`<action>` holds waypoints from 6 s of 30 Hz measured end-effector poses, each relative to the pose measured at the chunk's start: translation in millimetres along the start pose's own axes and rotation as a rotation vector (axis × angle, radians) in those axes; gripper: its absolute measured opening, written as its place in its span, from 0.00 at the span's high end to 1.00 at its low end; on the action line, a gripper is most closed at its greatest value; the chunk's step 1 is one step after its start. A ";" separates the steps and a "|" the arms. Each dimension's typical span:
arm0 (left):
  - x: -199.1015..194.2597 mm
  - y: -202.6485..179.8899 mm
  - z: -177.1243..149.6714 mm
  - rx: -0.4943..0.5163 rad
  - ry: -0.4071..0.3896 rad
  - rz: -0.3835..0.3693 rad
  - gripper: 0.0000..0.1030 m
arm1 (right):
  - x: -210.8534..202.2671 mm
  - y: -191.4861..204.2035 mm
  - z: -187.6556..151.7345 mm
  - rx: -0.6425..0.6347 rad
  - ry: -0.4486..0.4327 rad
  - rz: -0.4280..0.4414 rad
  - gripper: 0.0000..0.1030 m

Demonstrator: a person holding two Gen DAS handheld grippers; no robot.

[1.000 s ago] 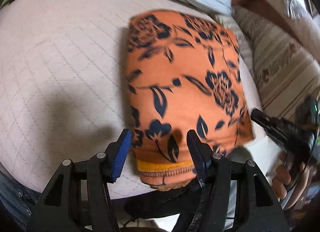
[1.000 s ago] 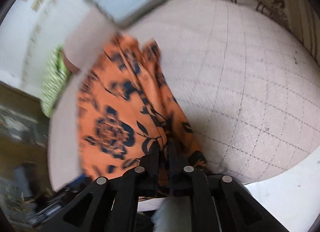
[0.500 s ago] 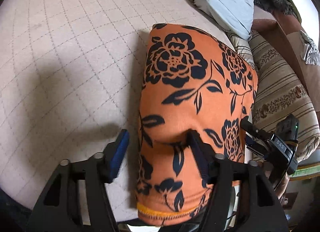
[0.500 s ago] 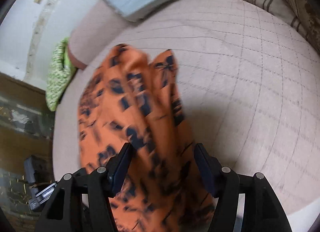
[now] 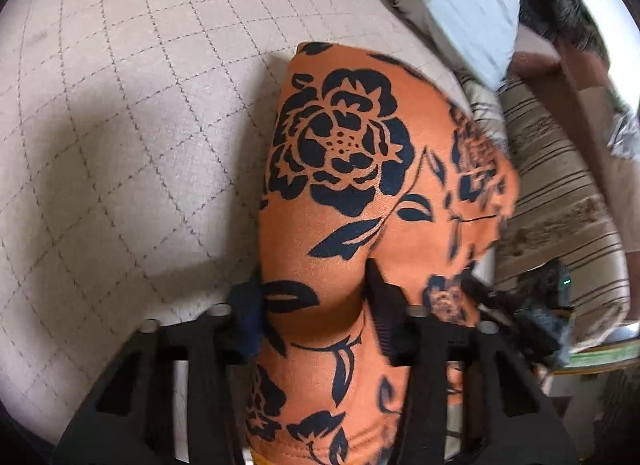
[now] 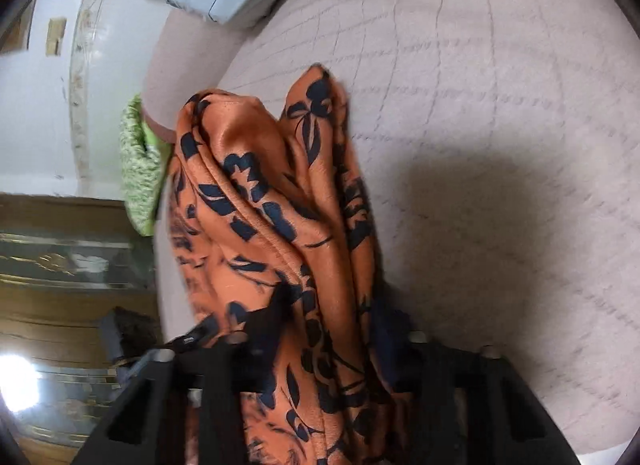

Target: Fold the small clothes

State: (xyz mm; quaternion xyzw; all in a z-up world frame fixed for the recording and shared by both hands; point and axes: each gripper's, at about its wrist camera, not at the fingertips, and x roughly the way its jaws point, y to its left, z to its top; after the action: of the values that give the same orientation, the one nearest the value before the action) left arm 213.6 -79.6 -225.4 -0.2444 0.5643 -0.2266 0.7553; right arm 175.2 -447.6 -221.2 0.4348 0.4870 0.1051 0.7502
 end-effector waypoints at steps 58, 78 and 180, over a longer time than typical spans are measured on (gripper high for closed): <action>-171.3 107.2 -84.4 0.008 -0.326 0.307 0.60 | 85.2 156.5 -132.6 -0.465 0.017 -0.250 0.90; -164.6 138.1 55.0 -0.125 -0.339 0.233 0.48 | 116.7 219.4 -42.9 -0.504 -0.033 -0.148 0.52; -144.6 152.2 -8.8 -0.042 -0.263 0.135 0.33 | 93.5 117.3 -132.3 -0.340 -0.067 -0.100 0.76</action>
State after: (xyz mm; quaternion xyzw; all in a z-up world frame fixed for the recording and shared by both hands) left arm 177.6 127.2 -215.4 -0.2492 0.4804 -0.1295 0.8309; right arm 144.7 -250.1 -212.0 0.2802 0.4580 0.1342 0.8329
